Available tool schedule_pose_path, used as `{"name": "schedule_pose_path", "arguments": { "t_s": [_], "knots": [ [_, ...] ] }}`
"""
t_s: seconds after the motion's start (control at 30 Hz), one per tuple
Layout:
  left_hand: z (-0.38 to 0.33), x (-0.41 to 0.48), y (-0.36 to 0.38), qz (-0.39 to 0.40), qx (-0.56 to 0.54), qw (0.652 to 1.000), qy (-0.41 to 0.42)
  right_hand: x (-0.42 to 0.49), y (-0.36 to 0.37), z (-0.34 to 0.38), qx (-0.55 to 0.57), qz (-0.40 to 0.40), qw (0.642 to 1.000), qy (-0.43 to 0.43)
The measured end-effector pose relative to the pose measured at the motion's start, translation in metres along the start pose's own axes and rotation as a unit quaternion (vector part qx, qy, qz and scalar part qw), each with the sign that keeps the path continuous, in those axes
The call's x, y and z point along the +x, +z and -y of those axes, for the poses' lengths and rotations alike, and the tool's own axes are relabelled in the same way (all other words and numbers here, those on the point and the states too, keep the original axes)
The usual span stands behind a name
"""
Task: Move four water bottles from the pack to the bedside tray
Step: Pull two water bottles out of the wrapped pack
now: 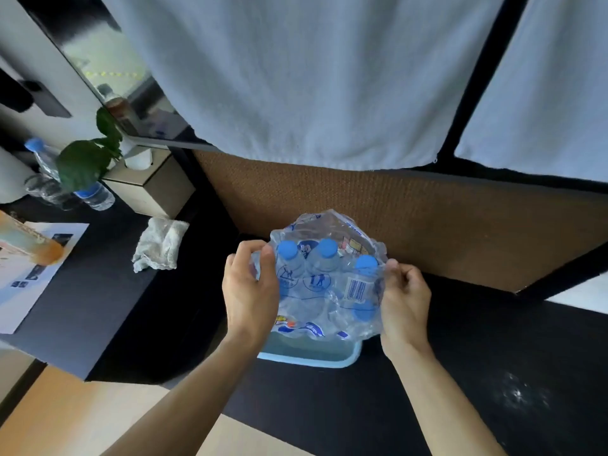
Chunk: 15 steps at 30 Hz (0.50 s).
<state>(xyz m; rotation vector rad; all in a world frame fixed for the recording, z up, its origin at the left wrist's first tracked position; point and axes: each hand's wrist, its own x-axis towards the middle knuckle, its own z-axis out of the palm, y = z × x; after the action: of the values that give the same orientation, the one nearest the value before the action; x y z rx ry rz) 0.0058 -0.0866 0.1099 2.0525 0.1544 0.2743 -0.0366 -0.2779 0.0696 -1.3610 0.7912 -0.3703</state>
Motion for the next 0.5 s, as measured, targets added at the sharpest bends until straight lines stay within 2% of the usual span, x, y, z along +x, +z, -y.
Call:
{"name": "schedule_pose_path", "arguments": {
  "t_s": [0.1, 0.23, 0.5],
  "knots": [
    [-0.039, -0.017, 0.014, 0.008, -0.026, 0.999, 0.032, 0.007, -0.045, 0.03, 0.017, -0.011, 0.999, -0.031],
    [-0.062, -0.052, 0.059, 0.05, -0.065, 0.996, 0.018, 0.028, -0.114, 0.043, 0.0, -0.027, 0.999, -0.033],
    [-0.032, -0.131, 0.182, 0.152, -0.067, 0.985, -0.037, 0.073, -0.242, -0.014, -0.065, -0.099, 0.993, 0.021]
  ]
}}
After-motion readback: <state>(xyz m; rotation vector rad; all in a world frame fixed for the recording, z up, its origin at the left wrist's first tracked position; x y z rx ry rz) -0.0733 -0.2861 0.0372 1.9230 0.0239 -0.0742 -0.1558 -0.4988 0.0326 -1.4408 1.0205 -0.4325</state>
